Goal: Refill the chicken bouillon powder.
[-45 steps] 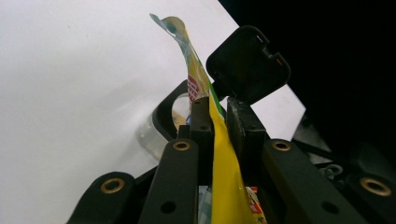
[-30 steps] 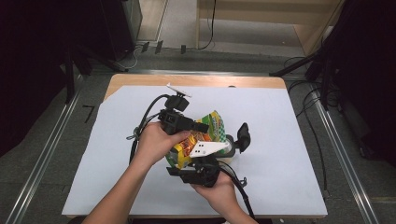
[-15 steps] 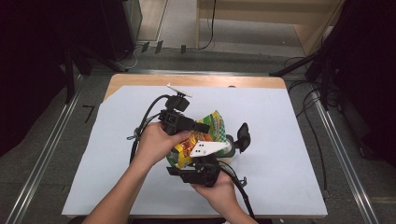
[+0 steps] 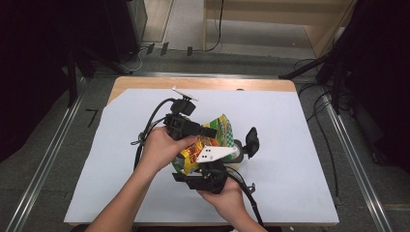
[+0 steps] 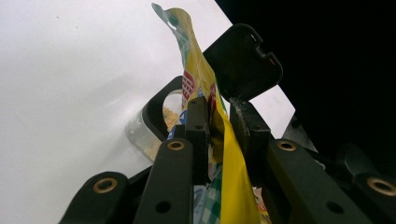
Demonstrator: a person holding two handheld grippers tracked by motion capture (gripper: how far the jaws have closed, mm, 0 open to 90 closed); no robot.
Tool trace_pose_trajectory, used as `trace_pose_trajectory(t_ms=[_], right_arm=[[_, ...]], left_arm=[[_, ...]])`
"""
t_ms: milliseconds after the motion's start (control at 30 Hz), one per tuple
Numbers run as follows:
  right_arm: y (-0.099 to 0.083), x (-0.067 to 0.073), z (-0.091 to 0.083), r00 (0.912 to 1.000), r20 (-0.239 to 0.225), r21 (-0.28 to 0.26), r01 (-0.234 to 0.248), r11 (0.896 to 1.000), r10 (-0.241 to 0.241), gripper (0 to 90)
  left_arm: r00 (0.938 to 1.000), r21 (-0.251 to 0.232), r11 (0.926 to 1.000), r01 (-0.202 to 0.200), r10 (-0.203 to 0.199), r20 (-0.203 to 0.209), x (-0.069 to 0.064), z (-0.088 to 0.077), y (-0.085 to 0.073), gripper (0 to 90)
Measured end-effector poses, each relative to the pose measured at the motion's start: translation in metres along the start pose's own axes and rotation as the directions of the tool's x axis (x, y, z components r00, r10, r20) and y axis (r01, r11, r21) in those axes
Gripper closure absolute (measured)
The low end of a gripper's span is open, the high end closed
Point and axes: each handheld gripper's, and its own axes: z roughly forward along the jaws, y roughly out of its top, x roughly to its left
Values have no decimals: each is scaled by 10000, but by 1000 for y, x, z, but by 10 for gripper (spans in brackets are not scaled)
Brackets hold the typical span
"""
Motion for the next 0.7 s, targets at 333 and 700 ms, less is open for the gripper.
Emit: trace_pose_trajectory(t_ms=[333, 700], right_arm=[[0, 0, 0, 10000, 13, 5, 18, 10000, -18, 696], [0, 0, 0, 10000, 25, -3, 11, 10000, -11, 696]], left_arm=[[10000, -16, 10000, -19, 19, 18, 0, 0, 0, 786], [10000, -16, 10000, -34, 34, 25, 1, 0, 0, 787]])
